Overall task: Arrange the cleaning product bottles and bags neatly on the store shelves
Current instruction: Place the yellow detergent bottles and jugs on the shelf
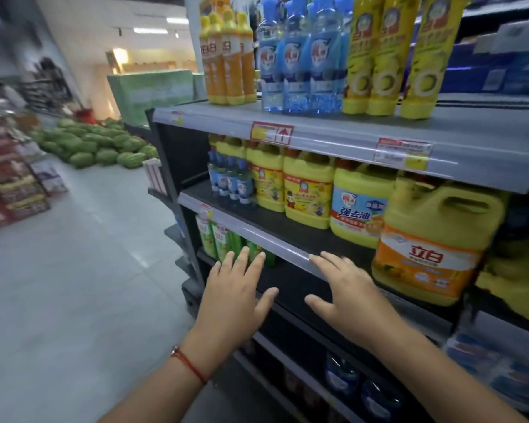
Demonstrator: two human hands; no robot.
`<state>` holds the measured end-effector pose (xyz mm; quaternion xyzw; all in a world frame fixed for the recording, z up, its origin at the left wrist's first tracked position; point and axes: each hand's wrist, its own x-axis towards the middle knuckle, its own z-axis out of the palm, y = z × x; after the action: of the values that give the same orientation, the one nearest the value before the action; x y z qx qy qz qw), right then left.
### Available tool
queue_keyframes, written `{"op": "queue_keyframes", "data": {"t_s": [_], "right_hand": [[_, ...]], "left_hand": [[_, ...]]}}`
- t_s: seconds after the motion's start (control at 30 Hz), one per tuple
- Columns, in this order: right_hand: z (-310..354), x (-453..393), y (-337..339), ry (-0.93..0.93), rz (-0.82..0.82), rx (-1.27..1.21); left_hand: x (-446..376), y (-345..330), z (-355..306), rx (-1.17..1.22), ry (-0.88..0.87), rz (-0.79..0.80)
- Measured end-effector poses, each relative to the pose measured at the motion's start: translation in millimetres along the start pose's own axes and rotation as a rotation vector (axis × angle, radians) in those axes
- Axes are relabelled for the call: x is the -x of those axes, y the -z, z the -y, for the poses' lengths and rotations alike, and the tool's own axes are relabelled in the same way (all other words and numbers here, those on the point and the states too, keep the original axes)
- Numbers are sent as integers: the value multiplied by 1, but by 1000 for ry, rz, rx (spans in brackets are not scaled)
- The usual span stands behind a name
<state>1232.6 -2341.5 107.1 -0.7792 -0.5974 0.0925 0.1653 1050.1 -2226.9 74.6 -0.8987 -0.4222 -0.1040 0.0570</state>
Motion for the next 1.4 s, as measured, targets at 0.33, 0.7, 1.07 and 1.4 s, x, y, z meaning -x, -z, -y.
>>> {"op": "queue_keyframes", "data": {"t_s": [0.33, 0.7, 1.07, 1.4], "right_hand": [[19, -114, -17, -3, 103, -169], [-9, -70, -8, -440, 30, -31], [-36, 111, 26, -1031, -247, 99], [-116, 184, 74, -1159, -593, -270]], "left_hand": [[-79, -20, 59, 36, 48, -13], [-134, -38, 7, 147, -427, 44], [-80, -10, -133, 418, -972, 33], [-49, 10, -244, 869, -784, 396]]}}
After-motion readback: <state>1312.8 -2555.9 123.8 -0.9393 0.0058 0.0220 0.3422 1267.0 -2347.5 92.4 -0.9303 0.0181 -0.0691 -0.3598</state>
